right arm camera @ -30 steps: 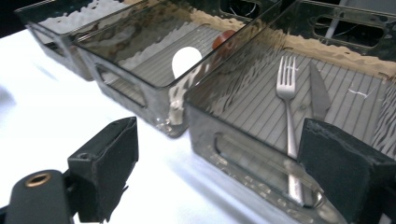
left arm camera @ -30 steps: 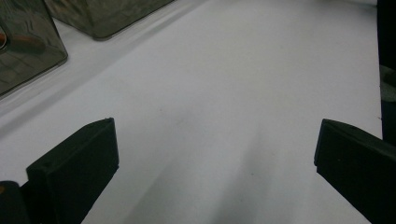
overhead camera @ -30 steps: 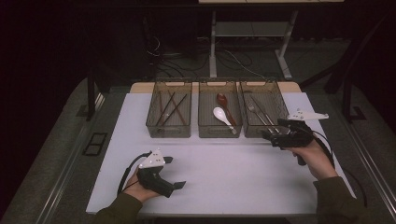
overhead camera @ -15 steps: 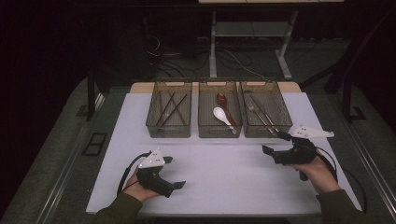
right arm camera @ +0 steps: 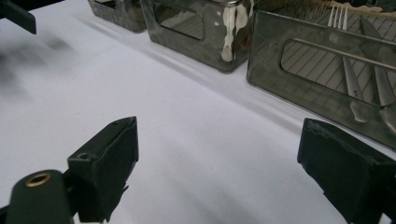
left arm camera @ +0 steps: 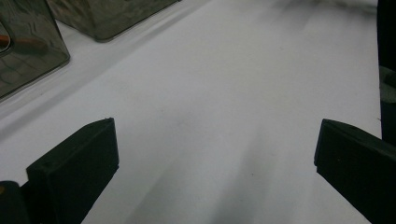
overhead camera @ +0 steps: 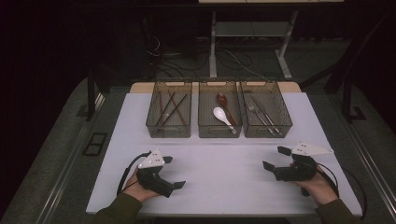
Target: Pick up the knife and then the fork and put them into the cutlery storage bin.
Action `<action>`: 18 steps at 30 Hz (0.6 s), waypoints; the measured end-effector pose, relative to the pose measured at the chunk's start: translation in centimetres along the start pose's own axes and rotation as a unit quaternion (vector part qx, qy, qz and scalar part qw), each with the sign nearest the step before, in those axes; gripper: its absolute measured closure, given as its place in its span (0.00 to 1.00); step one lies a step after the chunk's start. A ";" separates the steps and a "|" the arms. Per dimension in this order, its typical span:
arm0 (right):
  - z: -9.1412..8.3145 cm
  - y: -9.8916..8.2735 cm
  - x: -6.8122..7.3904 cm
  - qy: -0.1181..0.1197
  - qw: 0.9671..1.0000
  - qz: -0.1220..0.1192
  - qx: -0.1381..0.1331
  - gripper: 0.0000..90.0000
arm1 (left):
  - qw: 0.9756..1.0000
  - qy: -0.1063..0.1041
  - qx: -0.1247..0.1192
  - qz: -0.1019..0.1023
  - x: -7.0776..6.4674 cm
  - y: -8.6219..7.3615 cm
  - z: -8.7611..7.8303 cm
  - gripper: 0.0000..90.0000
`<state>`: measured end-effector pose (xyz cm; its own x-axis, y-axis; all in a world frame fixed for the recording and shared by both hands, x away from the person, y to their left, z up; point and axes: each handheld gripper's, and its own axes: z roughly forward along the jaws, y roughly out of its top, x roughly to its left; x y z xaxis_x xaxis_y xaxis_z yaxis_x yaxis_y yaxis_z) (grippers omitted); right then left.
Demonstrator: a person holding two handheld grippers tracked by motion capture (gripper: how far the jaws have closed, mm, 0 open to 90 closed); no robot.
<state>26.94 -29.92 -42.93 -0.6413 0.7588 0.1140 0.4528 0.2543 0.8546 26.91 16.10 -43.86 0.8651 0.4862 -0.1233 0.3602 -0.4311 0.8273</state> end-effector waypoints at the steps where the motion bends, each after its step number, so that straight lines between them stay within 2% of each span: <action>1: 0.0 -0.2 0.1 0.001 1.000 0.000 0.001 0.14 | 1.000 0.000 0.001 0.000 0.0 0.0 0.0 0.00; 14: 0.0 -1.9 1.2 0.011 0.999 -0.011 0.031 0.14 | 1.000 0.001 0.001 0.001 -0.1 0.0 0.0 0.00; 18: 0.2 -2.0 1.4 0.010 0.999 -0.025 0.037 0.14 | 1.000 0.001 0.003 0.000 -0.1 0.0 0.0 0.00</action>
<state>25.20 -29.27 -44.59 -0.6762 0.7320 0.0835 0.4644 0.3356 0.8195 26.80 16.05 -43.88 0.8646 0.4876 -0.1213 0.3612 -0.4353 0.8246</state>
